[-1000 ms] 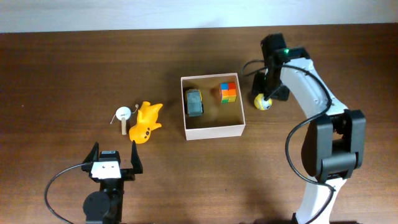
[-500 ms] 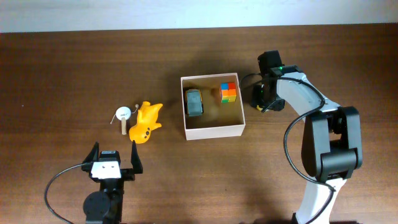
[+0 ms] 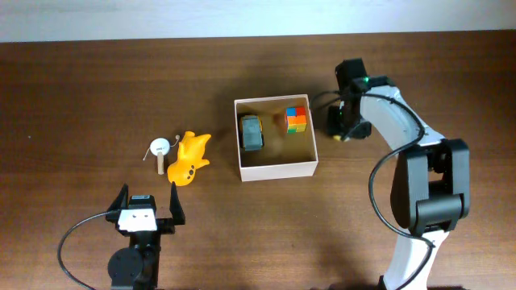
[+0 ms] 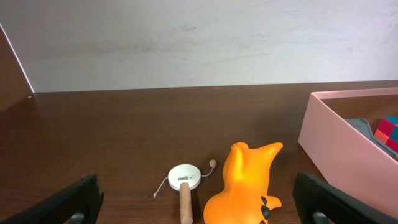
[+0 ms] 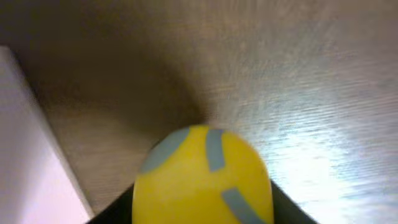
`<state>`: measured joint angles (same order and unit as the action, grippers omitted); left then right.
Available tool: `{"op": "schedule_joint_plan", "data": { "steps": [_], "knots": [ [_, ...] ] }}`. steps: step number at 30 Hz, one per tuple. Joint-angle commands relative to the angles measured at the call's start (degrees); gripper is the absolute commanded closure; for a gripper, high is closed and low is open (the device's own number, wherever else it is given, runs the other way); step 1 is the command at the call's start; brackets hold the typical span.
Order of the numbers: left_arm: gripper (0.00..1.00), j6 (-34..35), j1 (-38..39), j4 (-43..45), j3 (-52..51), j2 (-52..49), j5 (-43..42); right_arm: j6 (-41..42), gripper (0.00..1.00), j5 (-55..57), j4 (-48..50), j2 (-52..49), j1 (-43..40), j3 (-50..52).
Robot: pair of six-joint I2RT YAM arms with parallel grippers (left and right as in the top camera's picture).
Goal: Pack container
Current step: 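Lower the right gripper and grasp the yellow ball, then carry the ball into the box and open the right gripper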
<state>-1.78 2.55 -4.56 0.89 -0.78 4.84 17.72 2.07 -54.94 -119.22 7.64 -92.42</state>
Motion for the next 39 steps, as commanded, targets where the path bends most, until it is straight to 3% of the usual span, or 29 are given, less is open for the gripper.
{"op": "schedule_joint_plan", "data": {
  "steps": [1,6,12,22,33,36,39],
  "knots": [
    [0.01,-0.9,0.0,0.0,-0.3,0.4,-0.6,-2.3,0.56,-1.1,-4.2,0.9,0.1,-9.6],
    [0.01,-0.9,0.0,0.0,-0.3,0.4,-0.6,-9.2,0.55,-11.3,-12.7,0.9,0.7,-22.8],
    [0.01,-0.9,0.0,0.0,-0.3,0.4,-0.6,-16.4,0.56,-23.1,-15.9,0.9,4.8,-26.9],
    [0.01,-0.9,0.0,0.0,-0.3,0.4,-0.6,-18.7,0.55,-10.7,-10.1,-0.1,16.6,-20.0],
    [0.01,-0.9,0.0,0.0,-0.3,0.4,-0.6,-15.4,0.55,-8.9,0.3,-4.5,17.8,-12.9],
    [0.01,-0.9,0.0,0.0,-0.3,0.4,-0.6,-15.9,0.42,-8.9,1.3,-5.2,17.8,-12.9],
    [0.01,-0.9,0.0,0.0,-0.3,0.4,-0.6,-16.9,0.36,-8.9,1.9,-5.3,17.8,-12.9]
  ]
}}
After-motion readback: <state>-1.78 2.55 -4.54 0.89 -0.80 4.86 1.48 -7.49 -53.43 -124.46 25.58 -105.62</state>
